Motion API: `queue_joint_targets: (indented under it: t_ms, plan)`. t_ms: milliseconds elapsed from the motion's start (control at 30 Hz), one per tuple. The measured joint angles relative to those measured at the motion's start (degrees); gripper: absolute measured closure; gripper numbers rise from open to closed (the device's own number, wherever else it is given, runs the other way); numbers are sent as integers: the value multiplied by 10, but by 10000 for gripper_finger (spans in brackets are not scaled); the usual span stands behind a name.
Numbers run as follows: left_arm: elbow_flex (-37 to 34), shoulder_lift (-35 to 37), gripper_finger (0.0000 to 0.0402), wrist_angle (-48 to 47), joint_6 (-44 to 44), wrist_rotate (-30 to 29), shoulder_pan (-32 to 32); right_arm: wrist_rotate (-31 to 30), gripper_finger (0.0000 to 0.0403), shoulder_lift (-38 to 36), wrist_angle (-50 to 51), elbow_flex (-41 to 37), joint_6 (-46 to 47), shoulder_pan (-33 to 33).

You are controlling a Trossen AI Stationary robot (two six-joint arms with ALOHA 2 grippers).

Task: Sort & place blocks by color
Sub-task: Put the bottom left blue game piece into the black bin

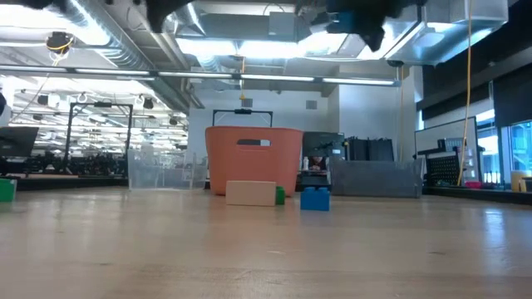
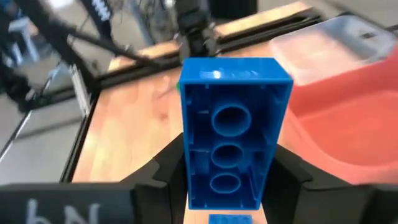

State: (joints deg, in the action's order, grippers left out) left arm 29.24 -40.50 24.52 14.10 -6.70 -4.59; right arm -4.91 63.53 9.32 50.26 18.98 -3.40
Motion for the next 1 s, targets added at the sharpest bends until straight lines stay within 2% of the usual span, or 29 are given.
queue_joint_targets:
  t_ms: [233,400,500,633,733,867,1000]
  plan:
    - [-88,79,185,49,43,-62,5,-85,262,-87,-156,-104,46,-14]
    - [-90,82,185,51,52,-58,6,-155,262,-85,-144,-93,54,1]
    - [-88,83,185,56,52,-59,5,-181,262,-74,-70,-55,64,45]
    - [-88,82,185,54,52,-61,5,-176,262,-46,78,-4,100,133]
    - [-88,84,185,60,51,-87,5,-172,262,-18,151,6,119,198]
    - [-88,84,185,60,48,-93,5,-123,262,33,170,-6,145,277]
    - [-88,84,185,60,48,-93,5,-100,261,92,170,-10,175,321]
